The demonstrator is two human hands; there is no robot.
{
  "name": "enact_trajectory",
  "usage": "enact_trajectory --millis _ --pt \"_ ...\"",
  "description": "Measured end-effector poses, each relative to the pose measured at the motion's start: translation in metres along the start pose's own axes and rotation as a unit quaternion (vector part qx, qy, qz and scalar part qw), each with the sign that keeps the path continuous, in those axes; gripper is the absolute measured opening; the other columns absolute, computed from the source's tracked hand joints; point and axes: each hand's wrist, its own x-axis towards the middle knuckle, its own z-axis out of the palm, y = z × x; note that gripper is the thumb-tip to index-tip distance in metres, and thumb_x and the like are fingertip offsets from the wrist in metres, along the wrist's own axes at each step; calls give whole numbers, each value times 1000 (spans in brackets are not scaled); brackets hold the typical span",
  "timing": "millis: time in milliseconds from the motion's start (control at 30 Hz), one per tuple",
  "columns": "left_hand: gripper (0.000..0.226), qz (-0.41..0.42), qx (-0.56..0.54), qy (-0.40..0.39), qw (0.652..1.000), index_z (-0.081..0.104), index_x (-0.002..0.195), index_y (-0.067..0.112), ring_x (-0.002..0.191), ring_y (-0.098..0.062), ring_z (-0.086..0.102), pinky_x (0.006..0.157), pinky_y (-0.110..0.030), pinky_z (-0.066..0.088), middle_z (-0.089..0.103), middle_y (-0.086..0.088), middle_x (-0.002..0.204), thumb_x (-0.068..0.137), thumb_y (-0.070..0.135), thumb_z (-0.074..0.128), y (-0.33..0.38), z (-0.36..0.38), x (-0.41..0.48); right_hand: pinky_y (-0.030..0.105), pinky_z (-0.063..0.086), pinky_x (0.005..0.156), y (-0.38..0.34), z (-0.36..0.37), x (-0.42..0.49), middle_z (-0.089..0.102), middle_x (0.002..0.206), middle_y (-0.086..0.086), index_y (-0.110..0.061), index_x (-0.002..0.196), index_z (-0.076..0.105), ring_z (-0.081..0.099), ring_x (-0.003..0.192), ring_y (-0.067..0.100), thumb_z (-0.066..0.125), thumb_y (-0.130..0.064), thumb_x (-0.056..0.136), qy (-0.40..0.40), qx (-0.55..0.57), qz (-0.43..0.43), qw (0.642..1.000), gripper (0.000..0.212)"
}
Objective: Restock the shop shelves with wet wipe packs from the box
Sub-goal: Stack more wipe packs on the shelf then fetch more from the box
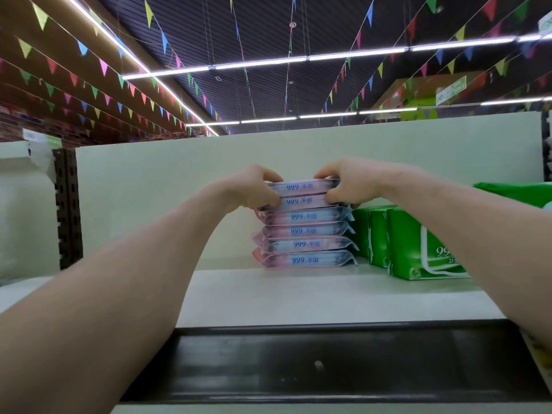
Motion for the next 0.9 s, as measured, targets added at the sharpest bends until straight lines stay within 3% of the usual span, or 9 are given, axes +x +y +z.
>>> enact_trajectory --millis 67,133,200,300,467,567,667,800,900 --pt "41 6 -1 -1 1000 56 131 22 100 -19 60 73 -25 52 61 -2 115 90 18 61 2 1 -2 25 53 65 0 -1 -1 57 121 4 -26 137 47 60 93 19 53 -27 95 -4 -4 2 1000 43" --pt "28 14 -5 1 1000 61 120 27 104 -21 59 84 -34 55 62 -1 114 93 33 56 4 2 -5 28 50 65 0 -3 -2 59 115 2 -28 131 53 58 90 17 44 -37 97 7 -18 -1 1000 36" --pt "22 16 -7 9 1000 62 114 30 106 -22 58 87 -36 55 62 -2 114 97 36 50 5 2 -7 30 49 68 0 -3 -3 60 113 2 -27 128 56 56 92 19 37 -37 100 20 -26 0 999 35" --pt "31 17 4 22 1000 62 126 26 104 -21 60 83 -33 55 64 -2 114 99 34 48 5 4 -6 36 46 90 0 -2 -2 61 123 2 -24 127 59 54 108 23 38 -32 102 35 -55 -2 998 33" --pt "40 15 15 16 1000 55 133 21 104 -23 61 81 -33 53 62 -3 122 95 35 56 8 5 -8 39 43 101 -4 -1 -7 56 131 0 -26 134 52 52 116 22 50 -41 96 52 -84 -15 995 42" --pt "45 23 33 5 999 52 137 21 103 -19 59 74 -27 46 61 -2 120 93 31 60 7 6 -11 40 47 96 -8 4 -8 60 124 -2 -29 130 53 56 106 21 58 -42 89 52 -113 -42 991 43" --pt "36 41 65 7 997 57 130 20 101 -21 62 78 -30 52 64 -2 113 94 20 58 9 8 -14 41 49 92 -12 6 -6 63 112 -2 -28 123 58 57 99 22 58 -38 90 57 -160 -42 985 34" --pt "34 41 102 15 994 60 128 18 102 -24 63 80 -31 53 66 -5 116 95 15 55 15 11 -15 36 50 87 -18 5 -4 65 111 1 -23 122 60 59 98 23 60 -34 90 43 -182 -24 982 33" --pt "35 29 127 8 991 57 131 18 97 -22 61 71 -27 51 64 -6 119 96 15 52 20 13 -16 30 46 82 -20 5 -3 63 115 4 -19 125 59 58 102 24 59 -30 92 29 -193 -22 981 35"
